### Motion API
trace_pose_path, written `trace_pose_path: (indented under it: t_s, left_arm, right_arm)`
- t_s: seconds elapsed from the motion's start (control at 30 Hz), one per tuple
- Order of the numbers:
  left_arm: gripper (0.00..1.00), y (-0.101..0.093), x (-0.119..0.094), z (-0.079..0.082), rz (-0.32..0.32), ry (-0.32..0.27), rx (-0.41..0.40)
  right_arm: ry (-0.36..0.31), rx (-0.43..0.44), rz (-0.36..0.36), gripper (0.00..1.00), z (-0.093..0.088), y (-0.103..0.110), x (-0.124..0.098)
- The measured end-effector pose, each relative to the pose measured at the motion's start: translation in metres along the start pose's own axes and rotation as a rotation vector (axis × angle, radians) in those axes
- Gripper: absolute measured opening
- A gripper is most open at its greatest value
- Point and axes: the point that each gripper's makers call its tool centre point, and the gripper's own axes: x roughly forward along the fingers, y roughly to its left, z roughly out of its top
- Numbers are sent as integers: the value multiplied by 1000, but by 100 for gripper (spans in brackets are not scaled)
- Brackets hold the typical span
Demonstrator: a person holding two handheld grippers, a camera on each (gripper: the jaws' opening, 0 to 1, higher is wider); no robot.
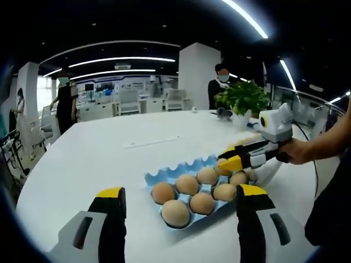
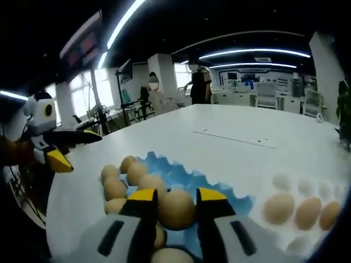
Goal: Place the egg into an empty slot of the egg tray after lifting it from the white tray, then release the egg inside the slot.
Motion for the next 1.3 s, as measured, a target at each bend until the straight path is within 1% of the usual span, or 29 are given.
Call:
trace_pose_path:
  t_s: [0.03, 0.1, 0.2, 0.27, 0.37, 0.4, 0.5, 0.53, 0.6, 0.63, 0.7, 0.73, 0.77, 0.8, 0.83, 0.87, 0.9, 1.0, 1.03, 1.1, 1.17, 1.2, 1.23, 1.27, 1.3]
  left_arm:
    - [86, 0, 0, 0, 1, -1, 2]
    - [86, 1, 0, 1, 3, -4, 0]
    - [86, 2, 0, 1, 5, -4, 1]
    - [86, 1, 1, 1, 1, -4, 0]
    - [86, 0, 2, 0, -3, -1, 5]
    - [86, 0, 2, 1, -4, -3, 4]
    - [85, -1, 3, 2, -9, -3, 4]
    - [85, -2, 3, 2, -7, -4, 6]
    - [85, -2, 4, 2, -11, -4, 7]
    - [85, -2, 4, 2, -11, -2, 7]
    - [85, -2, 4, 3, -9, -1, 15]
    - [85, -1, 4, 2, -5, 2, 19]
    - [85, -1, 4, 3, -2, -1, 19]
    - [85, 0, 3, 4, -1, -3, 17]
    - [85, 0, 3, 4, 0, -2, 14]
    - [85, 1, 3, 4, 2, -2, 17]
    - [85, 1, 3, 4, 3, -2, 19]
    - [85, 2, 3, 5, 6, -4, 18]
    - [85, 2, 3, 6, 8, -5, 14]
    - [84, 2, 3, 8, 6, -12, -6]
    - [84, 3, 2, 8, 12, -13, 0]
    - [84, 4, 2, 8, 14, -12, 3]
    - [84, 4, 1, 8, 15, -12, 4]
    - [84, 5, 1, 8, 16, -12, -1]
    - [84, 5, 0, 8, 18, -11, -2]
  right_arm:
    - [-11, 6, 6, 27, 2, 0, -3]
    - [-30, 28, -13, 27, 7, -5, -10]
    - [-87, 23, -83, 27, 15, -23, -34]
    - [-102, 34, -161, 27, 12, -45, -58]
    - [-122, 80, -271, 27, 7, -78, -92]
    - [-128, 87, -328, 27, 4, -94, -107]
    - [-141, 90, -459, 27, -2, -127, -139]
    - [-133, 93, -529, 27, -7, -143, -156]
    - [-156, 110, -602, 27, -10, -161, -177]
    - [-177, 137, -667, 28, -14, -177, -196]
    - [-202, 183, -714, 28, -17, -188, -210]
    - [-250, 227, -744, 28, -17, -199, -222]
    - [-270, 240, -775, 30, -18, -206, -231]
    - [-258, 232, -825, 30, -23, -215, -242]
    - [-250, 224, -857, 30, -26, -221, -250]
    - [-230, 187, -870, 30, -28, -223, -252]
    - [-205, 180, -879, 30, -33, -225, -253]
    - [-157, 212, -843, 30, -47, -227, -242]
    - [-138, 203, -850, 30, -52, -230, -240]
    - [-127, 235, -852, 30, -59, -233, -235]
    - [-118, 277, -836, 30, -65, -232, -229]
    - [-109, 281, -837, 30, -68, -232, -227]
    - [-128, 182, -857, 28, -59, -235, -230]
    - [-92, 210, -859, 27, -67, -232, -229]
    - [-94, 193, -852, 27, -65, -232, -228]
